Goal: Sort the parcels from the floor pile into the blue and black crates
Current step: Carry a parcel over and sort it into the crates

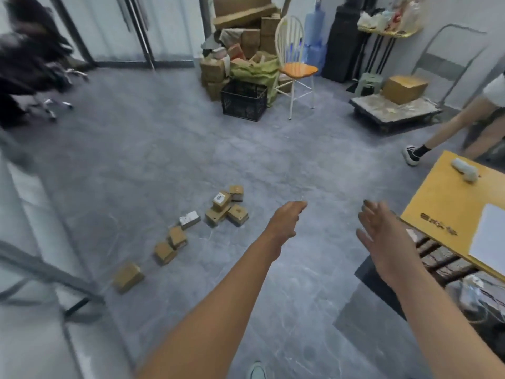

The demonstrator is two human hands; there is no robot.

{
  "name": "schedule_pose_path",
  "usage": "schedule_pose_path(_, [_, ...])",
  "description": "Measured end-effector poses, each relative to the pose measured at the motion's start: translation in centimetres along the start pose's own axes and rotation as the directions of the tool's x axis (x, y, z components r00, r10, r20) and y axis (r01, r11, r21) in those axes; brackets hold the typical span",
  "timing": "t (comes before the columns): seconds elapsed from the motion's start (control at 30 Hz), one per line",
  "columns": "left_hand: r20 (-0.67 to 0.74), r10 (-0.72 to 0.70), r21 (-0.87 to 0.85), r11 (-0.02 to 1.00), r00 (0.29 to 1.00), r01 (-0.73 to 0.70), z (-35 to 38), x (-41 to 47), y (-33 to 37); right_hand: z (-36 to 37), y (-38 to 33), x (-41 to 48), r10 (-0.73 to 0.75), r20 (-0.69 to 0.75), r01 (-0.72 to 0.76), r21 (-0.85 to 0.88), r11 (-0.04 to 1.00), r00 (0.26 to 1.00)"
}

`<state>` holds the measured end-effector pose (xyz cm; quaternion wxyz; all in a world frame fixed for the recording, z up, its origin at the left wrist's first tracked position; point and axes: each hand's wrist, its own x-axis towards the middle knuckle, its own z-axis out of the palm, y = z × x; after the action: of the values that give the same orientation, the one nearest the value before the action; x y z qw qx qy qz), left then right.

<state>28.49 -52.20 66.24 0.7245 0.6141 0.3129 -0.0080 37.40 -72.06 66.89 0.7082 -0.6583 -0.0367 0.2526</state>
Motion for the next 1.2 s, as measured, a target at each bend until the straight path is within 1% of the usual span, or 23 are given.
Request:
schedule_pose_path(0.17, [-0.174,-0.050,-0.108,0.994,0.984,0.032,-6.3,-1.8,-2.5,6.9,1.2,2.1,0.076,0.168,-0.067,-0.058,0.996,0.983])
schedule_pose_path(0.33, [-0.322,-0.112,-0.208,0.977,0.940,0.045,-9.7,-4.0,-4.8,11.8,2.6,3.2,0.155,0.332,-0.134,-0.087,0.987,0.930])
schedule_pose_path(0.5, [-0.478,-0.168,-0.278,0.960,0.862,0.032,-10.6,-5.9,-6.4,14.6,3.8,4.2,0.233,0.491,-0.170,-0.170,0.971,0.839])
schedule_pose_path(0.67, [-0.581,-0.196,-0.317,0.948,0.790,0.002,-10.3,-7.7,-7.9,16.5,4.6,4.2,0.278,0.628,-0.169,-0.229,0.959,0.727])
schedule_pose_path(0.83, [-0.669,-0.228,-0.347,0.937,0.707,-0.026,-11.0,-10.6,-9.8,19.0,5.9,3.3,0.323,0.694,-0.170,-0.282,0.944,0.643])
schedule_pose_path(0.93, [-0.703,-0.260,-0.368,0.929,0.662,-0.025,-12.8,-11.5,-11.2,20.9,6.9,2.9,0.361,0.710,-0.165,-0.332,0.929,0.605])
schedule_pose_path(1.07, [-0.731,-0.297,-0.394,0.919,0.615,-0.026,-16.4,-12.4,-12.9,24.3,8.7,2.8,0.390,0.708,-0.164,-0.368,0.915,0.589])
schedule_pose_path(1.2, [-0.743,-0.342,-0.433,0.901,0.576,-0.024,-22.2,-12.4,-14.7,29.5,10.6,3.0,0.420,0.702,-0.167,-0.403,0.900,0.575])
